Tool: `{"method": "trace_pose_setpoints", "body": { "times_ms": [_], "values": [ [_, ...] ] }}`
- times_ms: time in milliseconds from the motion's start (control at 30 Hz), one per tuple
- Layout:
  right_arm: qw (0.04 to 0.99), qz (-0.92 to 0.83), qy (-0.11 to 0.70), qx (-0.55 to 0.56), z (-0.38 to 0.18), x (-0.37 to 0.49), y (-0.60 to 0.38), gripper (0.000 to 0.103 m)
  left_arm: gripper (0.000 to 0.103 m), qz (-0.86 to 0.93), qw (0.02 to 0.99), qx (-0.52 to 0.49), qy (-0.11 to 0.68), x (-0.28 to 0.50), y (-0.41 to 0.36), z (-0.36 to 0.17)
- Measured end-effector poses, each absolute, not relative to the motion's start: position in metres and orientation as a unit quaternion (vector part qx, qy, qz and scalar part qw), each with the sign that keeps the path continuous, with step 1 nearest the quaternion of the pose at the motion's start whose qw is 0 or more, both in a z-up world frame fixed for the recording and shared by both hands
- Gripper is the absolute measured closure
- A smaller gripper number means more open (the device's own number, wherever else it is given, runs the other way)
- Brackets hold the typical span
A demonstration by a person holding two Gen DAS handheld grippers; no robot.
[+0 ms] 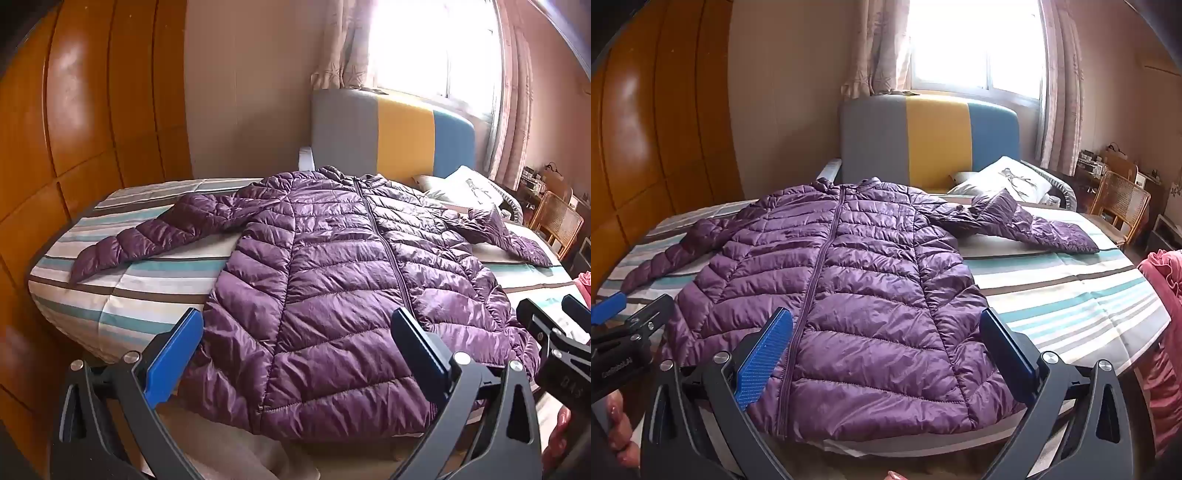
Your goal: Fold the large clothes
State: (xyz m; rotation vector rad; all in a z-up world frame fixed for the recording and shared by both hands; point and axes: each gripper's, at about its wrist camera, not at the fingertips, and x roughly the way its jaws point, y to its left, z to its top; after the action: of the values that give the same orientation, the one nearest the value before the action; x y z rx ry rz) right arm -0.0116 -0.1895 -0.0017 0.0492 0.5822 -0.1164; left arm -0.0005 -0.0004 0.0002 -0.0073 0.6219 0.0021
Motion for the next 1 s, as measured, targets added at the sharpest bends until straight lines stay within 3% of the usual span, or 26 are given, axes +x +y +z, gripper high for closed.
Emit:
{"method": "trace_pose_setpoints", "body": {
  "times_ms": [1000],
  "values": [
    [0.952, -0.054, 0.301, 0.032, -0.0074, -0.0111, -0.1909, 0.003, 0.002, 0.005, 0.949, -0.008, 0.316, 0.0025, 0.0018, -0.0069]
  ]
}}
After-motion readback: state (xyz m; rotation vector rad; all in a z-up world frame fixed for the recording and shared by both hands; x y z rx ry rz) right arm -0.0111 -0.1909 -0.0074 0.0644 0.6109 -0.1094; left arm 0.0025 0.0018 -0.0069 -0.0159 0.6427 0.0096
